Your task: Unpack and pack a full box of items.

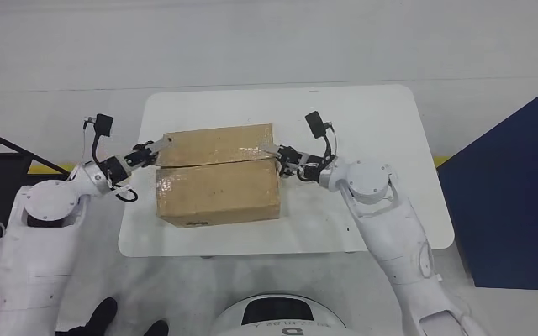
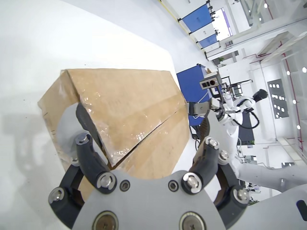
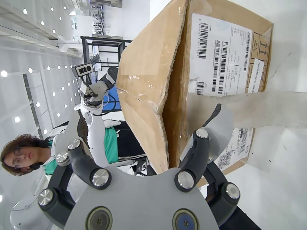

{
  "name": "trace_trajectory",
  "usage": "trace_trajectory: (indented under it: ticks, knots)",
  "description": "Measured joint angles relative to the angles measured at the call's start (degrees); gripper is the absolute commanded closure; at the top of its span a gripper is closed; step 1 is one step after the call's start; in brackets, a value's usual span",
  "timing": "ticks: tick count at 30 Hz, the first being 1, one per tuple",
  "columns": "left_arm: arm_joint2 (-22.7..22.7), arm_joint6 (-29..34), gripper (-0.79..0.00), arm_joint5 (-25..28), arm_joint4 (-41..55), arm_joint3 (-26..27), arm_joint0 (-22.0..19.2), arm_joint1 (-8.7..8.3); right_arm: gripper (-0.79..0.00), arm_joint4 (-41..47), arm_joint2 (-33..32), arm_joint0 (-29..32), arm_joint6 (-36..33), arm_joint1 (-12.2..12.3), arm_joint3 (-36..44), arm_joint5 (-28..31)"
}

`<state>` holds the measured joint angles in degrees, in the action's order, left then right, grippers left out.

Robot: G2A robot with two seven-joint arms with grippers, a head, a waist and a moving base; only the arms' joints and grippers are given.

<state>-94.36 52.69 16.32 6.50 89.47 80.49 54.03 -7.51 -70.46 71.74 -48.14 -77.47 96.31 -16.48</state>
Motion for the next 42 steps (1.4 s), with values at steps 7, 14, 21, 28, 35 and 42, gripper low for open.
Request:
trace_trajectory:
  ticks: [7,14,21,28,35,42]
  knots:
    - [2.49,1.24,-0.785,-0.46,0.85,-5.17,-4.86,0.1,-0.785,0.69,-2.05,3.13,-0.38,0.89,2.91,0.61]
    - [6.17,2.38,-0.785,-0.04,-0.66,-9.84,-10.88,0.34,-0.785,1.38,-3.49,5.66,1.17,1.51,5.92,1.33]
    - [9.6,3.36,-0.785,0.3,-3.67,-12.53,-17.57,0.56,-0.785,2.98,-4.59,7.12,3.39,1.91,8.28,2.05]
    - [9.42,3.76,-0.785,0.42,-6.09,-11.99,-17.39,0.13,-0.785,7.23,-7.06,9.42,11.32,1.92,9.95,4.64]
    - [-0.37,2.72,-0.785,2.67,-3.78,-3.52,-4.67,-1.44,-0.785,9.69,-7.31,9.73,15.05,1.92,9.16,7.25]
    - [-5.2,6.47,-0.785,10.63,12.89,4.82,5.52,-1.35,-0.785,8.74,-5.63,7.34,14.1,2.08,7.87,8.01]
